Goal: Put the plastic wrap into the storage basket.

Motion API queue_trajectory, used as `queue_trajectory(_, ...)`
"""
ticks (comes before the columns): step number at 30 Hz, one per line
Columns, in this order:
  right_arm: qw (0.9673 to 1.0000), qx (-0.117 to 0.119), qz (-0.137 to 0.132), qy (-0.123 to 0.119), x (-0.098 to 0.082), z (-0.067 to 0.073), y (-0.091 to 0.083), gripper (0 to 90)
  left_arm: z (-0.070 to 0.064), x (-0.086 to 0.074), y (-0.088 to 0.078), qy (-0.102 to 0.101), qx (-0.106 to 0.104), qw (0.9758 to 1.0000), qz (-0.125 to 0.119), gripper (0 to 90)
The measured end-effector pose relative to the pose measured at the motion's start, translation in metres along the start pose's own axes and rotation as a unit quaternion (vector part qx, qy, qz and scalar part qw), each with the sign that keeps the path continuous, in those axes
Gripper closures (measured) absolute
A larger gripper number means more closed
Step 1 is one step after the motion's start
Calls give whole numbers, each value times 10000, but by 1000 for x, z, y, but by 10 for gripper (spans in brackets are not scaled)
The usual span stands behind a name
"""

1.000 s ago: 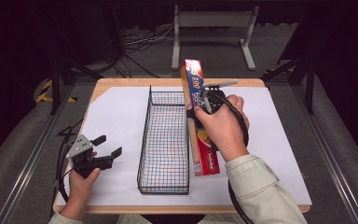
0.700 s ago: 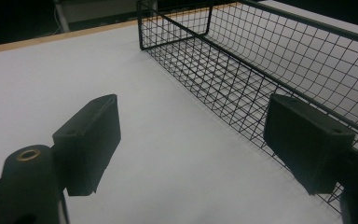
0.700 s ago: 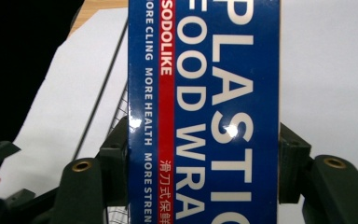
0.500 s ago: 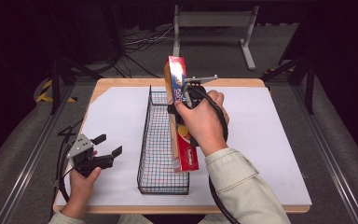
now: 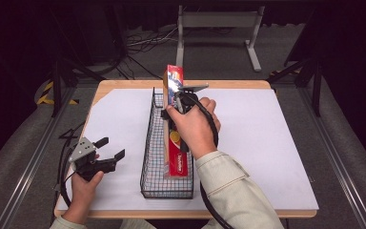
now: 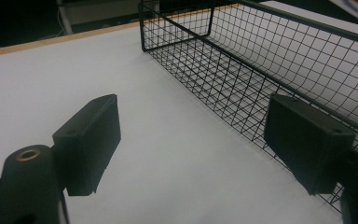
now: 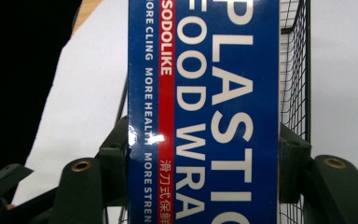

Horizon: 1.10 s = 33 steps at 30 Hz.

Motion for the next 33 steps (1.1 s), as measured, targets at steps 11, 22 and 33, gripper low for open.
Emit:
queue_trajectory(11,9993,-102,285,218,-17,-10,32,393,0,0,0,9,1,10000,-3,193)
queue_trajectory(22,9971,-397,607,246,-27,-13,55,391,0,0,0,10,-3,10000,13,193)
queue_trajectory(33,9937,-625,883,295,-36,-15,74,391,0,0,0,5,2,10000,1,192)
Point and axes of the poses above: each handheld gripper's, and its own axes: y roughly forward along the jaws, x roughly out of its top, z roughly to its left, the point moved 2 cm from there along y, roughly forward along the jaws, and after that the axes turned 2 degrees about x, right-handed, at the moved point
